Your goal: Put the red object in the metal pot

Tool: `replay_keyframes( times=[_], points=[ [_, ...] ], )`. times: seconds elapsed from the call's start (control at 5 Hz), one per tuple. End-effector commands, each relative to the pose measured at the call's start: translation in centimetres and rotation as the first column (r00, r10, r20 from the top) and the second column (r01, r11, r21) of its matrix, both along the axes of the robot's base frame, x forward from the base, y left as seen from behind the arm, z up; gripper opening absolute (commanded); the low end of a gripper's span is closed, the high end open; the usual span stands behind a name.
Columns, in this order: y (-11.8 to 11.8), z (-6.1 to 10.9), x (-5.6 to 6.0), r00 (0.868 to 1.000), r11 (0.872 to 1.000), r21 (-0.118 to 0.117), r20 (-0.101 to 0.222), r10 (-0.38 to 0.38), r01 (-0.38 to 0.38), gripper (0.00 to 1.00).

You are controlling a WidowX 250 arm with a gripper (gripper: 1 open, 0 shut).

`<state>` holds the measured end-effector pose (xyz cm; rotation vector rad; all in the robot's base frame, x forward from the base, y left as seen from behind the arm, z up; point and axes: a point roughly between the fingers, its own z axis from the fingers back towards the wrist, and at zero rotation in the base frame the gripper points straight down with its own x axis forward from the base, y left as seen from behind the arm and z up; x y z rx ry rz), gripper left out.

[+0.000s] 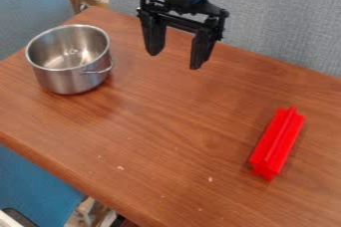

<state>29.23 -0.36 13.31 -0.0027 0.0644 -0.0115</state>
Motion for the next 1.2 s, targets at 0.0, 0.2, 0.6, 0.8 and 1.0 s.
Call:
replay_keyframes(
  times=[0.0,0.2,0.6,0.8,1.0],
  points=[
    [-0.3,-1.0,-0.2,1.0,1.0,-0.007,-0.028,-0.003,0.003,1.0],
    [-2.0,-1.9,-0.3,0.998,0.999,-0.009,-0.04,-0.045,0.045,1.0],
    [-8.6,-3.4,-0.3,0.983,0.983,0.003,-0.018,-0.185,0.185,1.0],
    [-11.6,-4.7,-0.1,0.974,0.974,0.014,-0.009,-0.225,0.225,1.0],
    [-13.6,-6.0,0.5,0.97,0.969,0.032,0.001,-0.245,0.244,1.0]
  ],
)
